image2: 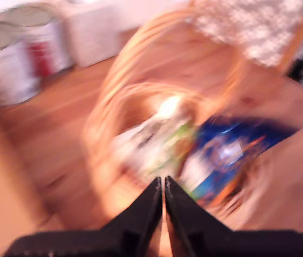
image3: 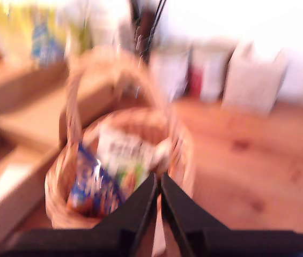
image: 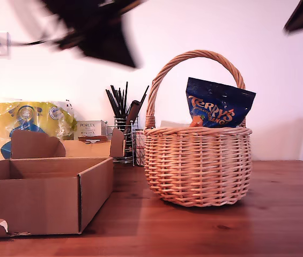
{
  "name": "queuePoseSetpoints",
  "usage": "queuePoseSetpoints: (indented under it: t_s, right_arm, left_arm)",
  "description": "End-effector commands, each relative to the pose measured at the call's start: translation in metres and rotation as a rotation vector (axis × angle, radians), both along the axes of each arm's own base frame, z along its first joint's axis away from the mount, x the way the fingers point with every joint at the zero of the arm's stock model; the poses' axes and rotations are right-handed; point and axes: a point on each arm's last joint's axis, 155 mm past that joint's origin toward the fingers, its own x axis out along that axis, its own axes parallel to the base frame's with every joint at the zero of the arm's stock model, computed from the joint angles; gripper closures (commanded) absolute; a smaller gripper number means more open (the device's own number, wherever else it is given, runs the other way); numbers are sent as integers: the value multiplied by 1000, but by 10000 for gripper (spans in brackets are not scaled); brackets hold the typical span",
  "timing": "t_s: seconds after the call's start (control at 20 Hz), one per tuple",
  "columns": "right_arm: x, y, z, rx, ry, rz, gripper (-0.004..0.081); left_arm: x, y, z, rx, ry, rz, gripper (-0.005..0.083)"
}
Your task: Move the bags of Easter eggs from the cardboard box on the left into the woven basket on the right side.
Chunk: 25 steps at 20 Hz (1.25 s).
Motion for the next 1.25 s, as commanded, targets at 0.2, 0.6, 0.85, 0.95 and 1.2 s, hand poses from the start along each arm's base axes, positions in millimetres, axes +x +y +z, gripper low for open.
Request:
queuePoseSetpoints:
  t_s: [0.2, 0.6, 0.85, 0.95, 1.2]
  right_arm:
    - [-27, -7, -11, 101, -17, -29, 783]
    - [-55, -5, -6, 172, -1, -11, 783]
    - [-58, -6, -31, 151, 102, -20, 783]
    - [-60, -6, -40, 143, 141, -23, 782]
    - [-64, -7, -53, 132, 198, -28, 783]
  left_arm:
    - [-13, 80, 26, -71, -138, 135, 794]
    - [-70, 133, 67, -133, -268, 207, 793]
    - [-87, 140, 60, -119, -240, 208, 793]
    - [-86, 139, 59, -117, -236, 208, 793]
    - [-82, 138, 45, -92, -186, 208, 793]
